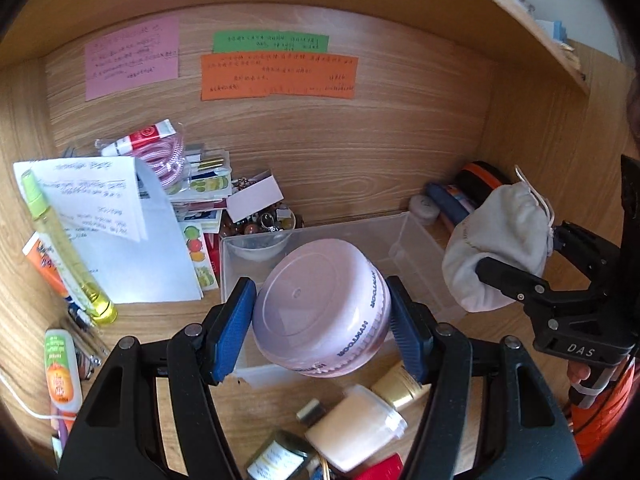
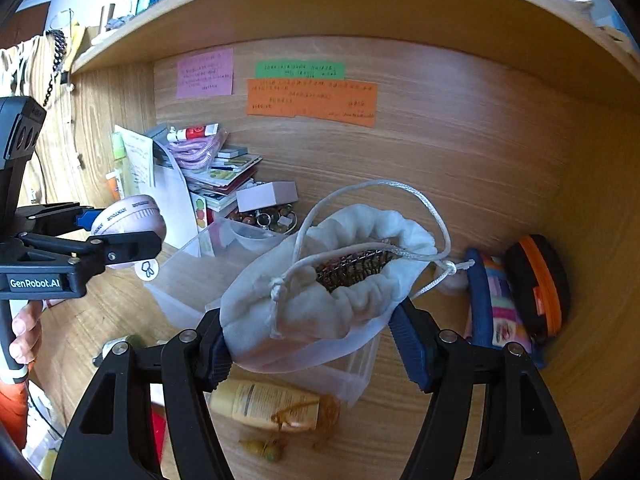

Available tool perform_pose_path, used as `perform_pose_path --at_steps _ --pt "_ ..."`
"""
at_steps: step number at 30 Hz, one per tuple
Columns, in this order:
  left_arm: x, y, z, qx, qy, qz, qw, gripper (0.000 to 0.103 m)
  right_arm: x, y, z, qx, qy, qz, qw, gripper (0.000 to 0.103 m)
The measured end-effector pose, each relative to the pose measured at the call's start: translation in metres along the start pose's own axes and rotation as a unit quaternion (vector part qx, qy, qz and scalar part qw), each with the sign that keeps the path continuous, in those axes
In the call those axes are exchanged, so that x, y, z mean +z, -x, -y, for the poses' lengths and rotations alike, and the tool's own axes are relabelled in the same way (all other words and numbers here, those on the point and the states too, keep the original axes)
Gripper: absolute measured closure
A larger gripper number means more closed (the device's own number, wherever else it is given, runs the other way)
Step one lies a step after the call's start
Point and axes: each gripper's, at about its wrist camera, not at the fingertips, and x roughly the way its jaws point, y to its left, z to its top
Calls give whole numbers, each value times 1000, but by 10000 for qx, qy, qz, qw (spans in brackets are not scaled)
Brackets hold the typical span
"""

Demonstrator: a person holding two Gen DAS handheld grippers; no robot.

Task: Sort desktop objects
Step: 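Lower the pink jar into the clear box and open the left gripper while the right gripper lowers the pouch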

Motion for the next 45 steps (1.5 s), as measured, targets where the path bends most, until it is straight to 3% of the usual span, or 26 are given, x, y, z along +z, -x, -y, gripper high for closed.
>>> perform_pose_path --at_steps 22,26,31,42,45 --pt "19 -108 -15 78 -176 -989 9949 39 3 -120 12 390 21 -1096 9932 39" --pt "20 -123 -16 94 -191 -1189 9927 39 2 -135 16 445 77 -1401 9891 46" --pt "14 -137 -13 225 -320 -1425 9890 39 -2 -147 14 347 355 -1630 9854 47" --pt "4 -163 -9 438 -319 -1879 9807 39 -4 -155 0 231 775 -1716 9818 46" --pt "3 -163 -6 557 -383 -1838 9806 39 -5 -156 -5 168 915 -1770 9798 44"
